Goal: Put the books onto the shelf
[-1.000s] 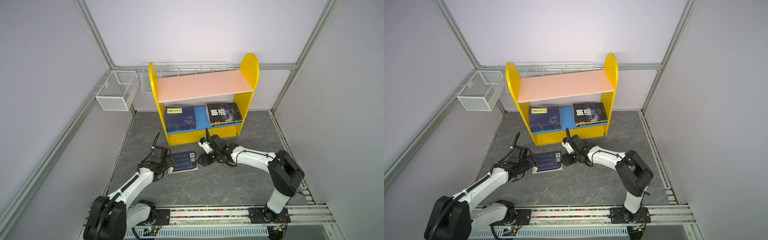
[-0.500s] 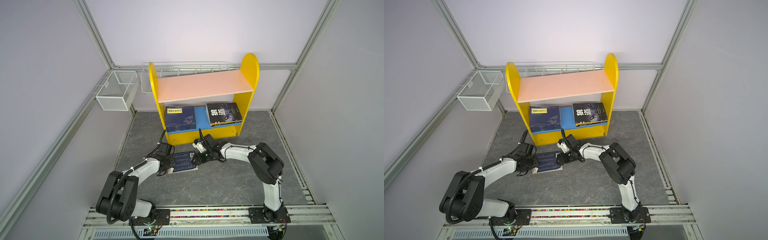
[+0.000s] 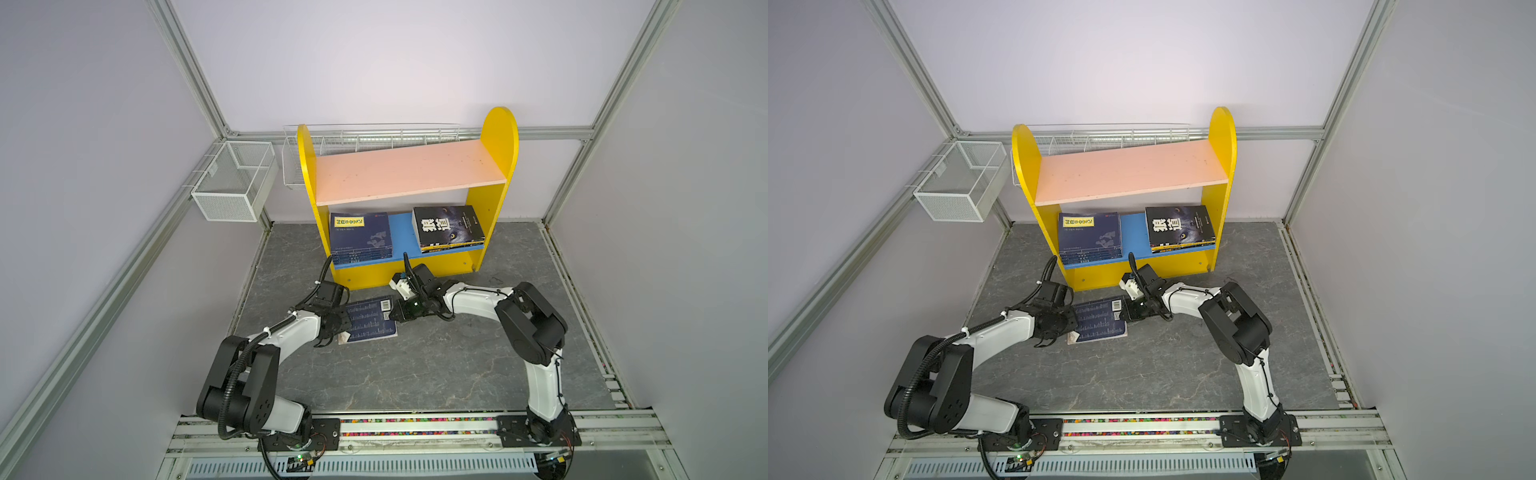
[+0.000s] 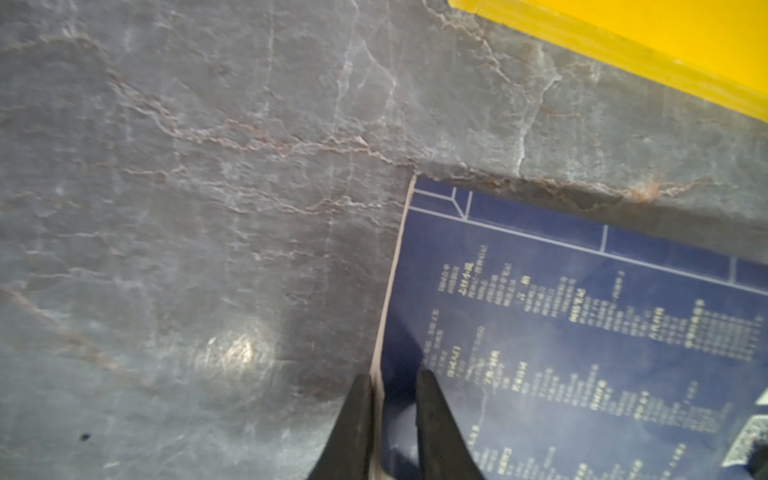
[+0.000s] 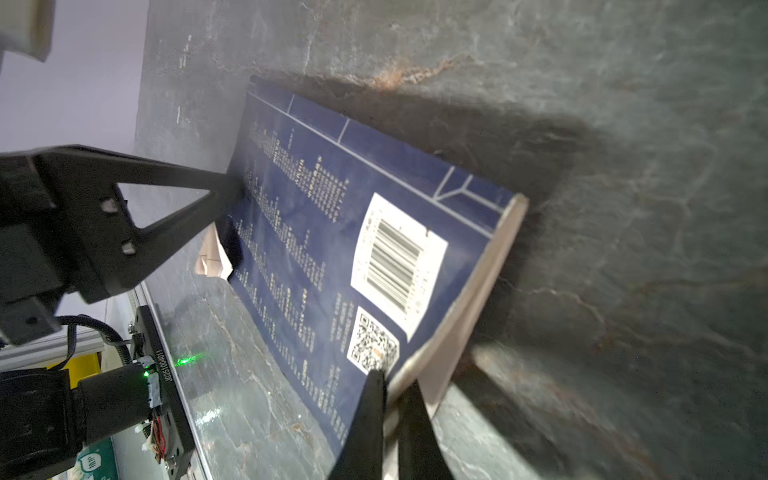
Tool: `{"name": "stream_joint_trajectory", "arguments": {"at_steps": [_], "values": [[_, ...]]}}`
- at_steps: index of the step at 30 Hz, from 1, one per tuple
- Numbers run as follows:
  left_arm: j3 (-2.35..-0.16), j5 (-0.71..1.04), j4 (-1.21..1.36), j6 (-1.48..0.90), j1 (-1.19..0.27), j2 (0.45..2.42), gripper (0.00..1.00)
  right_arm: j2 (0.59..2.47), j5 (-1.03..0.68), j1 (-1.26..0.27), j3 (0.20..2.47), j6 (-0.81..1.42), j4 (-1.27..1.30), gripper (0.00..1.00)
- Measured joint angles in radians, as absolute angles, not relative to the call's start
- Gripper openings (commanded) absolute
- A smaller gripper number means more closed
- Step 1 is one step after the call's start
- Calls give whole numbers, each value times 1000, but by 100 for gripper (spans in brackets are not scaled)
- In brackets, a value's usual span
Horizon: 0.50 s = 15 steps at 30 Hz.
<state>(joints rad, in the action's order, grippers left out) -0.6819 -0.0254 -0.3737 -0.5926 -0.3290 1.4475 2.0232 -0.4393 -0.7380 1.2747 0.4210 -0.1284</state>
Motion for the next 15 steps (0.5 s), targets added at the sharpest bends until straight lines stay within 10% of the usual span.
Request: {"name": "stream_joint_trajectory", "arguments": {"at_steps": [15], "values": [[-743, 293, -351, -757, -290, 1053, 86, 1509, -144, -790, 1068, 188, -163, 7]]}}
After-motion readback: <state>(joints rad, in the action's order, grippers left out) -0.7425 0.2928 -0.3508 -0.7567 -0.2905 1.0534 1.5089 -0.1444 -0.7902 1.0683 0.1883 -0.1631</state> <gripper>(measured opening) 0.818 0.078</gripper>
